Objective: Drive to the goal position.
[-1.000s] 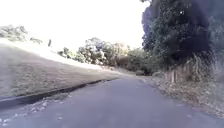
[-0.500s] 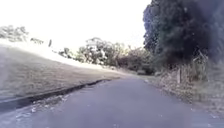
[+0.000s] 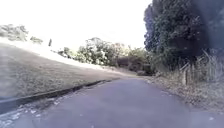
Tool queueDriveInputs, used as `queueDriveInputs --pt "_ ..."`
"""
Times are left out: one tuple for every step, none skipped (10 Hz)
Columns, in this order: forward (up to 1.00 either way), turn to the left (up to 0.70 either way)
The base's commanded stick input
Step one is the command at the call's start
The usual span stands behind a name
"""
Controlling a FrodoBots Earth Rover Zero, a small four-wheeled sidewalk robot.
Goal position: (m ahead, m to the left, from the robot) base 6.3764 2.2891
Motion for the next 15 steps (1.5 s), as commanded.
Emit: queueDriveInputs --pt "0.70 0.00" --pt "0.70 0.00" --pt "0.70 0.00" --pt "0.70 0.00" --pt "0.70 0.00" --pt "0.70 0.00" --pt "0.70 0.00" --pt "0.70 0.00" --pt "0.70 0.00" --pt "0.70 0.00" --pt "0.70 0.00" --pt "0.70 0.00" --pt "0.70 0.00" --pt "0.70 0.00" --pt "0.70 0.00"
